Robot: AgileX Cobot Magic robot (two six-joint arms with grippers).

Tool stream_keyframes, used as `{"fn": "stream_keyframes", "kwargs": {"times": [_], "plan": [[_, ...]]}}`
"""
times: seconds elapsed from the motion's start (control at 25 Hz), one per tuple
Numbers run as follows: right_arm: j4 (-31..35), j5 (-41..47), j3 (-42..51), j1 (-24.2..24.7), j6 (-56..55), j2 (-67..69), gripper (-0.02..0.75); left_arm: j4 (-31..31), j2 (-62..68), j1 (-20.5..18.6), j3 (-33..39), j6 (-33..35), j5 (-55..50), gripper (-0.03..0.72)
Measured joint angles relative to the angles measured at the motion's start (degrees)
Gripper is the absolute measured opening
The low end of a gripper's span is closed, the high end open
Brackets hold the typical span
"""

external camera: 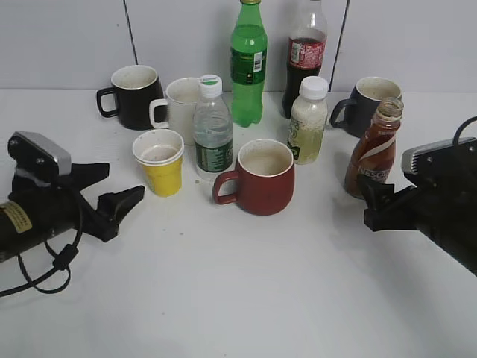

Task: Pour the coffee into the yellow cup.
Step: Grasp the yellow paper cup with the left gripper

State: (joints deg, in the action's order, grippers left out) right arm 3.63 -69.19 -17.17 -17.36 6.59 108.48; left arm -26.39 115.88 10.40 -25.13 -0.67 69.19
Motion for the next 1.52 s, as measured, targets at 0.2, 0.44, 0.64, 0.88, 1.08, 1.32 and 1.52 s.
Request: {"fn": "stream_keyframes", "kwargs": {"times": [0.2,0.44,0.64,0.88,1.08,1.32,1.52], "plan": [[1.9,0.0,0.0,0.0,0.0,0.0,0.586,-2.7,3.7,0.0,-4.2,0.0,0.1,0.628],[2.0,0.0,0.0,0.0,0.0,0.0,0.586,-6.8,7.4,0.0,-9.5,0.0,0.1,0.63],[2.0,0.0,0.0,0.0,0.0,0.0,0.586,-8.8,9.0,0.0,-12.2,-1.2,0.1,0.629],[2.0,-0.1,0.0,0.0,0.0,0.0,0.587,-9.6,11.5,0.0,-15.5,-2.1,0.0,0.624],[2.0,-0.1,-0.4,0.0,0.0,0.0,0.587,-10.2,12.4,0.0,-15.9,-2.3,0.1,0.62],[2.1,-0.1,-1.1,0.0,-0.1,0.0,0.586,-11.2,13.5,0.1,-17.4,-2.8,0.0,0.616],[2.1,-0.1,-1.2,0.0,-0.1,0.0,0.586,-11.0,13.6,1.7,-20.3,-3.0,0.0,0.607]]}}
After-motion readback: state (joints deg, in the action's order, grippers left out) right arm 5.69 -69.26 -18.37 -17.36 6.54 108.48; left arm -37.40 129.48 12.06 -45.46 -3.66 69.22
